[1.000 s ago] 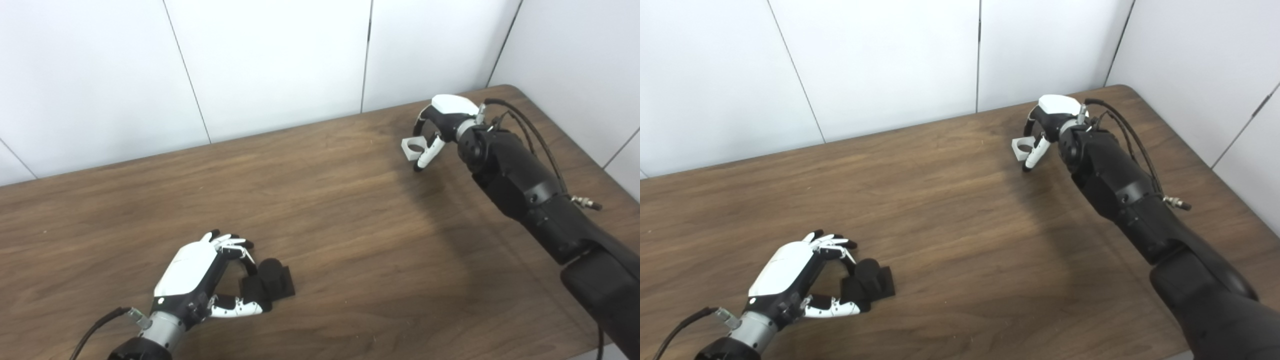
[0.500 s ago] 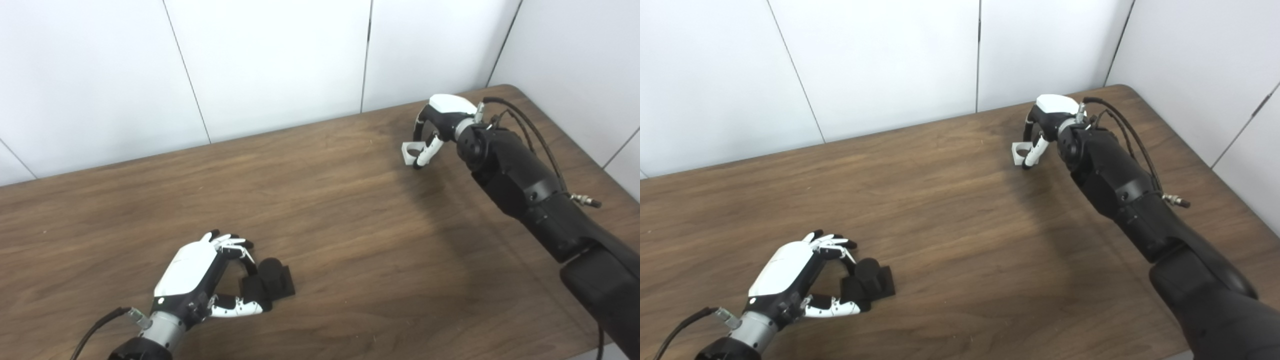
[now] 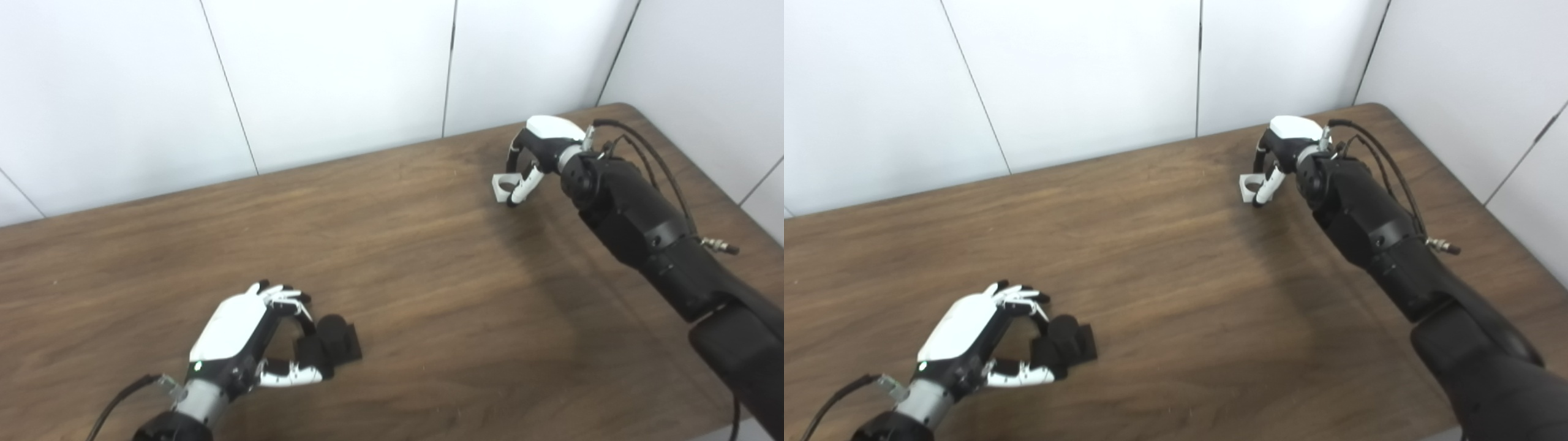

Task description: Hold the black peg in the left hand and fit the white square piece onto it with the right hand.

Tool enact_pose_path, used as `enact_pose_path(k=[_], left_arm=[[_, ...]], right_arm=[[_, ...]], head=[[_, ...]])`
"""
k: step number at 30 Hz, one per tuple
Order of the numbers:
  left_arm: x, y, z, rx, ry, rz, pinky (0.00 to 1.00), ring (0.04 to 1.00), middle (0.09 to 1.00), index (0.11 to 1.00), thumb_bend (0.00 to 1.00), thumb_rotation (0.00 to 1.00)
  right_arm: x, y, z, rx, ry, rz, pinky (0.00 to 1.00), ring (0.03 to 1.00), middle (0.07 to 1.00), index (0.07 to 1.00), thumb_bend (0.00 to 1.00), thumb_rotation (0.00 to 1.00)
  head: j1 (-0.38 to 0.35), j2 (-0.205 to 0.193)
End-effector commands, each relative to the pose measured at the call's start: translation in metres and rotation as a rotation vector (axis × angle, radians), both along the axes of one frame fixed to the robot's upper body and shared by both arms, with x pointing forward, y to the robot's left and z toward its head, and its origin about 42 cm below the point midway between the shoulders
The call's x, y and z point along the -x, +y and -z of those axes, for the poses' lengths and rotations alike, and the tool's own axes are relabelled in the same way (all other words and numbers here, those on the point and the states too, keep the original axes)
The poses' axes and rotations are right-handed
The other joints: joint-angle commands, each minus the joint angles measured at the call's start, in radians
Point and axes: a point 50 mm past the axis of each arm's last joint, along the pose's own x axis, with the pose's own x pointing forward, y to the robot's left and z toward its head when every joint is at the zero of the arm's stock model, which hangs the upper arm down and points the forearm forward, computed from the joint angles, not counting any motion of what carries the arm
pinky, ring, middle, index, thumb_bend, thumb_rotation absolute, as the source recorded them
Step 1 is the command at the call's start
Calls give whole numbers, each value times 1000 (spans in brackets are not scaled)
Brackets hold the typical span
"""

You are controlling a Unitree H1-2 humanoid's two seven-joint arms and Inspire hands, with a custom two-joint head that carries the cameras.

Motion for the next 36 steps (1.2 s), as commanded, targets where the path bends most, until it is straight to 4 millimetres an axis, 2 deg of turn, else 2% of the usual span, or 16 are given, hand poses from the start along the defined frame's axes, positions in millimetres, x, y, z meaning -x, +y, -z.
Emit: enact_pose_path(k=[1, 4, 13, 29, 36], left_arm=[[7, -2, 7, -39, 60, 21, 1000, 885, 792, 485, 521, 51], [7, -5, 7, -51, 65, 22, 1000, 890, 797, 486, 521, 53], [10, -11, 9, -48, 78, 15, 1000, 894, 797, 486, 521, 51], [11, -26, 13, -31, 72, 7, 1000, 892, 794, 485, 521, 52], [12, -31, 15, -27, 71, 15, 1000, 894, 795, 485, 521, 52]], right_arm=[[0, -1, -31, 36, -70, -66, 948, 950, 819, 485, 524, 133], [9, 9, -40, 47, -86, -128, 976, 946, 825, 486, 524, 132], [28, 39, -66, 90, -165, -303, 965, 940, 805, 486, 525, 136], [77, 119, -104, 96, -236, -641, 953, 939, 788, 484, 525, 139], [93, 151, -110, 45, -232, -755, 942, 925, 785, 482, 526, 139]], head=[[8, 3], [28, 5], [83, 11], [194, 23], [223, 32]])
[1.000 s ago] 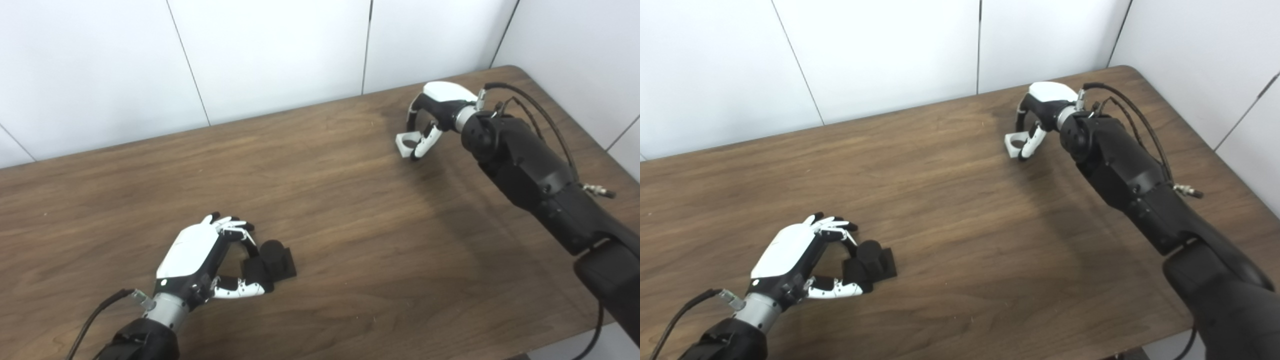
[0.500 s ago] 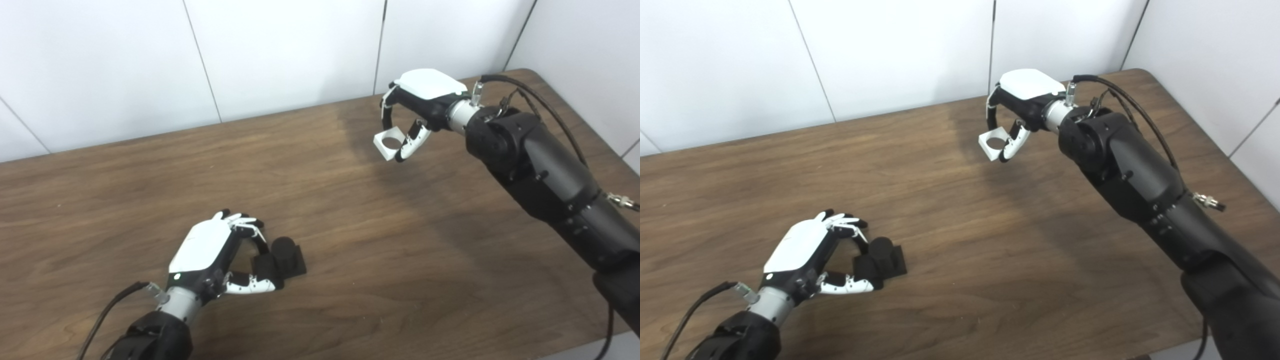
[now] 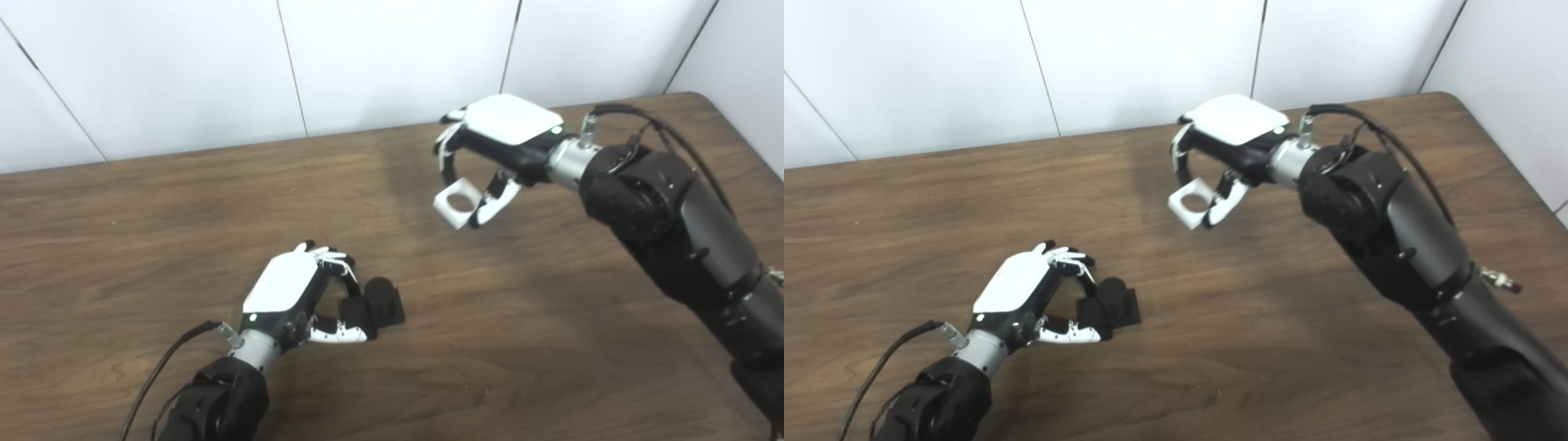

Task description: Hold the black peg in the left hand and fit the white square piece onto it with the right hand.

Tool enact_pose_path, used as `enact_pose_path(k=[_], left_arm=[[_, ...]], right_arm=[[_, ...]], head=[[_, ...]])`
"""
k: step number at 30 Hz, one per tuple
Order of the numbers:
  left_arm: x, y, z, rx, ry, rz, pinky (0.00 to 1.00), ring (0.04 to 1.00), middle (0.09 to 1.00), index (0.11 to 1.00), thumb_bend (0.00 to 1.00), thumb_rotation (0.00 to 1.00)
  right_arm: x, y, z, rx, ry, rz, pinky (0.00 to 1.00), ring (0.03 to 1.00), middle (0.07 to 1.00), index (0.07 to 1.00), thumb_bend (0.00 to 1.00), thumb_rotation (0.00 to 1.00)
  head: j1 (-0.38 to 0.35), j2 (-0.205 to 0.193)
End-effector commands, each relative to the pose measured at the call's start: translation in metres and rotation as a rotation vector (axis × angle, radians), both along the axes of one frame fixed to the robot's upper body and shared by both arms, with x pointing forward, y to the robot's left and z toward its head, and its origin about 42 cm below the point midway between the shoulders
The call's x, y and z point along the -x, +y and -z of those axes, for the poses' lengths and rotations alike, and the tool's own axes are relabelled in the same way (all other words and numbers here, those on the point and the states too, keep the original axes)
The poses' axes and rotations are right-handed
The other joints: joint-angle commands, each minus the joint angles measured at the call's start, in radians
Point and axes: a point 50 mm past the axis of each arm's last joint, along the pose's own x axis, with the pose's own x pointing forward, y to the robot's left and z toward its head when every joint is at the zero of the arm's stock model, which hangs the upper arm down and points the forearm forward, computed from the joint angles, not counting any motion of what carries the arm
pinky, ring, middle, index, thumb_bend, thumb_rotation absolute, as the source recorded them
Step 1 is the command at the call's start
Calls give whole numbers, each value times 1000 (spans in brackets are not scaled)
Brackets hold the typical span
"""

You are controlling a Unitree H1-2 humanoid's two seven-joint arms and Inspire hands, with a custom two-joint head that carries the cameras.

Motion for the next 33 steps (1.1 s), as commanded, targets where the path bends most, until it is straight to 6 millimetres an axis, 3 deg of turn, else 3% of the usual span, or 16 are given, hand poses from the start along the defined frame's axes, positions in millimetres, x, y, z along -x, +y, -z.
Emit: enact_pose_path(k=[1, 18, 33], left_arm=[[7, -9, 15, -21, 79, 46, 1000, 894, 795, 485, 521, 52], [6, -16, 14, -22, 73, 42, 1000, 892, 795, 486, 521, 52], [5, -15, 13, -20, 71, 35, 1000, 893, 792, 487, 521, 52]], right_arm=[[6, 11, -27, -7, -87, -48, 942, 924, 784, 482, 526, 139], [38, 69, -26, -50, -47, -237, 945, 925, 777, 483, 525, 138], [39, 86, -7, 2, 25, -271, 927, 923, 773, 483, 525, 139]], head=[[0, 1], [13, 16], [10, 25]])
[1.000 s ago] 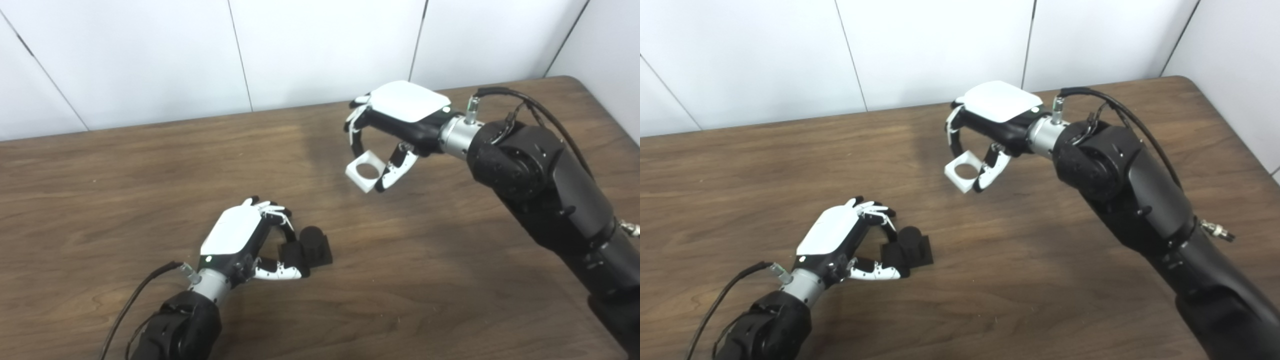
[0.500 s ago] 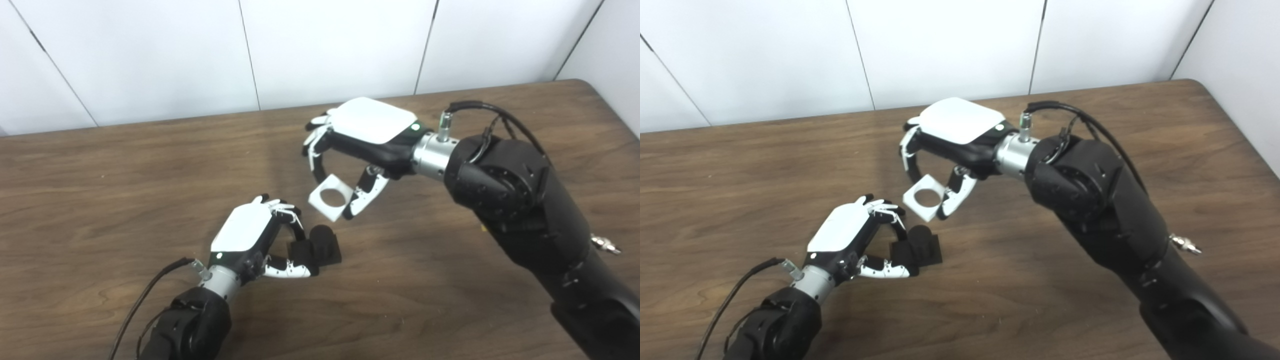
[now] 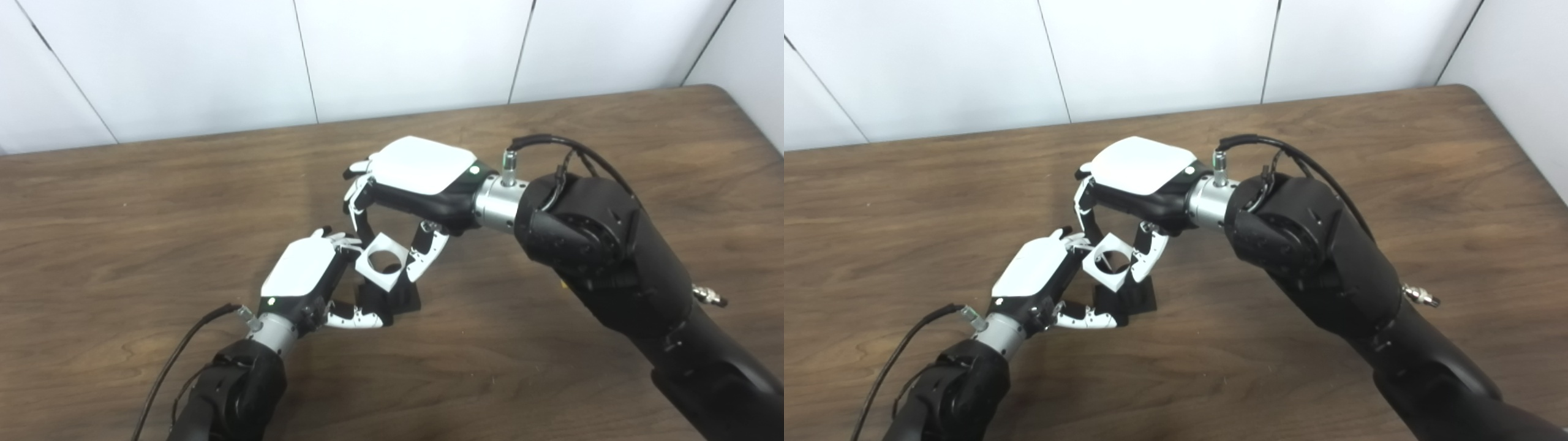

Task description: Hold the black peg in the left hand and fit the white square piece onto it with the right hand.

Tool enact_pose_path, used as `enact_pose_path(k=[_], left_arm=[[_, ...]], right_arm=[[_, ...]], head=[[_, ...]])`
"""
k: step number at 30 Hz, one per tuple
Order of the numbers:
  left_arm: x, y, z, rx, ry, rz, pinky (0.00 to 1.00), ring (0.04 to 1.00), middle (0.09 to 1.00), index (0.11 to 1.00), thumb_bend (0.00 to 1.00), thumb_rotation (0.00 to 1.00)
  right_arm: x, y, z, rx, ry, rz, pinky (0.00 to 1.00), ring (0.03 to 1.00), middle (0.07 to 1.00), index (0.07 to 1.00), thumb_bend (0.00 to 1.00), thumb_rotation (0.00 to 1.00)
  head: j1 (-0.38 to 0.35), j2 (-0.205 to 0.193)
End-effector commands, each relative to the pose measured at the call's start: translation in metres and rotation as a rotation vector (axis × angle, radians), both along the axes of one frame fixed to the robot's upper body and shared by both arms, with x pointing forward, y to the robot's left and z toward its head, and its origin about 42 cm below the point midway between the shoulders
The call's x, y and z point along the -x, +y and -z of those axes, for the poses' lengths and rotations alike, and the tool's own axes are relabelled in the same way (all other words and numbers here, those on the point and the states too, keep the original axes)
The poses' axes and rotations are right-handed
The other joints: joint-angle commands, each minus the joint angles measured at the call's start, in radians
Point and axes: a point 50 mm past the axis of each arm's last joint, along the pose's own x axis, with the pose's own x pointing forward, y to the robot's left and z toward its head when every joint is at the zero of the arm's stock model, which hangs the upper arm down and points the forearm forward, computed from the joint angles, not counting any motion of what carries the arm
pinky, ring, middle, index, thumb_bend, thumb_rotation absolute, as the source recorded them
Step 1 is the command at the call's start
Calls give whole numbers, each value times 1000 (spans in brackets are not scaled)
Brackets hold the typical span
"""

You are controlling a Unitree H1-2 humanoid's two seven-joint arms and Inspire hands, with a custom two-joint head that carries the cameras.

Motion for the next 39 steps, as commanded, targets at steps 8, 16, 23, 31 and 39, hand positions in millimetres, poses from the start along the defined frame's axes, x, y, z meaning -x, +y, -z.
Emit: enact_pose_path(k=[8, 16, 23, 31, 39], left_arm=[[4, -5, 12, -35, 67, 39, 1000, 888, 792, 487, 521, 52], [4, -5, 11, -43, 65, 39, 1000, 887, 792, 486, 522, 52], [4, -5, 10, -40, 67, 38, 1000, 888, 791, 485, 522, 52], [3, -4, 10, -33, 77, 35, 1000, 894, 793, 485, 521, 52], [3, -3, 9, -39, 73, 35, 1000, 891, 792, 485, 521, 52]], right_arm=[[-4, -5, -6, 14, -30, 1, 916, 919, 773, 483, 525, 137], [-8, -9, -2, -7, -18, 6, 917, 923, 774, 482, 524, 135], [-11, -11, -4, -5, -19, 11, 919, 928, 781, 483, 524, 135], [-13, -11, 0, -3, -26, 10, 916, 926, 780, 483, 525, 136], [-12, -11, 5, -1, -31, 13, 909, 916, 771, 483, 525, 134]], head=[[-9, 4], [-11, 4], [-20, 4], [-20, 4], [-24, 5]])
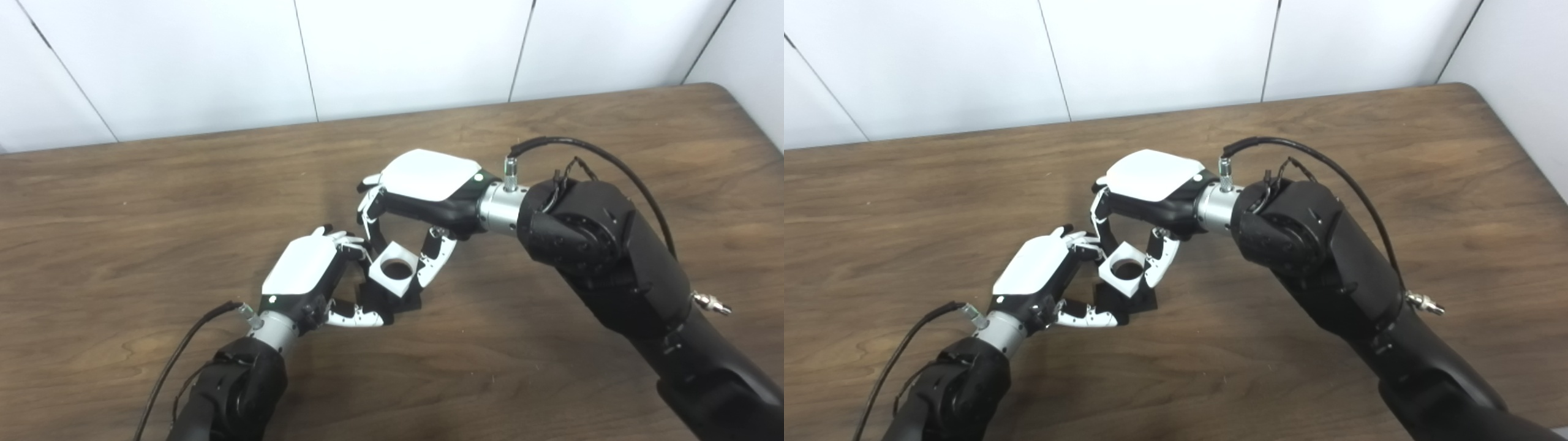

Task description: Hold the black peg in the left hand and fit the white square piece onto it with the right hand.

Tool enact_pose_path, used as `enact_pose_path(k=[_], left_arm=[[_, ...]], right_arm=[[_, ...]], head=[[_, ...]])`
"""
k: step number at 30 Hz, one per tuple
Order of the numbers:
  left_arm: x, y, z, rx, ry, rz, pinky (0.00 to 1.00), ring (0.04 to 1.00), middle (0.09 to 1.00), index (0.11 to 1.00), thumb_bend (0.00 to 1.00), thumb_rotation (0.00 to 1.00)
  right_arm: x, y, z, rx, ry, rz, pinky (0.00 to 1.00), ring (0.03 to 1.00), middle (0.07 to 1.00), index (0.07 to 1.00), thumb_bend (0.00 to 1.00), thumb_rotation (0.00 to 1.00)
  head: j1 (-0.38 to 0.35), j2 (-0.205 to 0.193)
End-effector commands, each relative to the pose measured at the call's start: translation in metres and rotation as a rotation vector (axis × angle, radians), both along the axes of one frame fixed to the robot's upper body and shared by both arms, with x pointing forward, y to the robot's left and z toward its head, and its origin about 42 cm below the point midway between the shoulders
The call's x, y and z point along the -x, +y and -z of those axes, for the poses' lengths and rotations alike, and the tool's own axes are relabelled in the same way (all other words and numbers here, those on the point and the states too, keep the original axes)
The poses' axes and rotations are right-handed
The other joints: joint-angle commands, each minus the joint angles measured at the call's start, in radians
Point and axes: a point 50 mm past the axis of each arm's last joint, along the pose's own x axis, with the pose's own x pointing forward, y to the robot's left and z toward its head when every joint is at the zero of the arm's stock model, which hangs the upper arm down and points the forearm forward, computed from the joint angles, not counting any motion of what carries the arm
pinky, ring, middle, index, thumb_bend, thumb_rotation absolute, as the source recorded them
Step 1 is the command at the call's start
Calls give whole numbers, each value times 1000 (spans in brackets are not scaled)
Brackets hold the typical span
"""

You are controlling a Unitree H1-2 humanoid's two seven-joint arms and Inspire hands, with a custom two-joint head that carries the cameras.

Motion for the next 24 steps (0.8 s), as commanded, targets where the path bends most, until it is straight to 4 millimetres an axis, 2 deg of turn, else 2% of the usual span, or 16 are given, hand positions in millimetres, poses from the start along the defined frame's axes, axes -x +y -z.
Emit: enact_pose_path(k=[1, 24], left_arm=[[3, -2, 9, -30, 75, 32, 1000, 891, 792, 485, 521, 52], [3, -1, 7, -25, 82, 32, 1000, 893, 791, 485, 521, 52]], right_arm=[[-2, 0, -13, -10, -81, -10, 909, 916, 771, 483, 525, 134], [0, 0, -2, 13, -66, 10, 893, 921, 771, 483, 525, 135]], head=[[-1, 0], [-12, 5]])
